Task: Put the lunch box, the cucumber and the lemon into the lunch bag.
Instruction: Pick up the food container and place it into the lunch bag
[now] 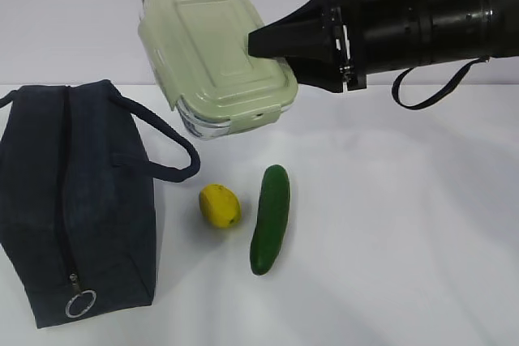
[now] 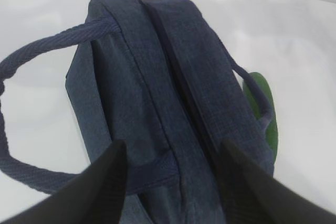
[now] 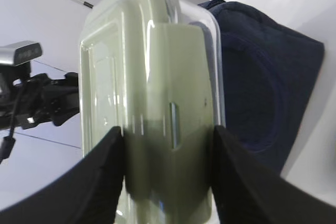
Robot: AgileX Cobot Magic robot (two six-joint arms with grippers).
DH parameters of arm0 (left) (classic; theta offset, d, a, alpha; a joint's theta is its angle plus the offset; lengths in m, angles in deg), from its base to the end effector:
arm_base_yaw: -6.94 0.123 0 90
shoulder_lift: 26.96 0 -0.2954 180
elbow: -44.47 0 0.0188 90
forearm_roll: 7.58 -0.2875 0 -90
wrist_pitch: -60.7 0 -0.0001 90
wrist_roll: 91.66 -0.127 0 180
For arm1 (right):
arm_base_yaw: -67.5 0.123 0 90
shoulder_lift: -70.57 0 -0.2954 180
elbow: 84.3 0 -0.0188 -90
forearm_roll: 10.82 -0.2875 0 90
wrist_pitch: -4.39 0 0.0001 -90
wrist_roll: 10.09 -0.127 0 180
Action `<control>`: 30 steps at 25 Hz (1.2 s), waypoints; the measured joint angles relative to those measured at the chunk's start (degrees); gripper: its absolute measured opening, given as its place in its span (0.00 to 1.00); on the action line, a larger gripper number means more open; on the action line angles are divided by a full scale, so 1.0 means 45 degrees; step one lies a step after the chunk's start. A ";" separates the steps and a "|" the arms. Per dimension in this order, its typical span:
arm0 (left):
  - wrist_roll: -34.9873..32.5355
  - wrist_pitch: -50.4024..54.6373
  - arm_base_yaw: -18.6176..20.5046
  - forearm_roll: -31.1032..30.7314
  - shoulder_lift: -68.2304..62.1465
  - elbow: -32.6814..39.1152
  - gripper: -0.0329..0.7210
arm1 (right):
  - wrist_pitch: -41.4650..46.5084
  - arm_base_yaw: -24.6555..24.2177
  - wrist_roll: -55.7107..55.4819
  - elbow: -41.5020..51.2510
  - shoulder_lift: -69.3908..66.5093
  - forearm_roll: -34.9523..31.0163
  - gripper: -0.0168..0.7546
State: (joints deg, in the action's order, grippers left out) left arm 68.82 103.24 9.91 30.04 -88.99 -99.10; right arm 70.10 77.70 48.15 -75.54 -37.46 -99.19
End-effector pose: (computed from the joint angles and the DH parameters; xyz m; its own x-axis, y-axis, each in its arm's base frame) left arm 0.2335 -0.0404 0.2791 -0.7320 -0.1974 -0.6521 0.1208 0.9043 -0.4094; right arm 0.3748 0.1850 0.2646 -0.8353 0.0450 -0.5479 -0.5165 0.2775 0.8101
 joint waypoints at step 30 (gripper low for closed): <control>-0.4068 0.1283 0.0000 0.3440 -0.4284 -0.0092 0.06 | -0.2711 0.2968 0.0077 -0.0306 -0.0645 -0.2047 0.49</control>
State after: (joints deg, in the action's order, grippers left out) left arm 50.51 109.01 9.91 45.52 -108.27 -99.52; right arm 57.90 91.06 48.50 -76.92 -40.37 -108.40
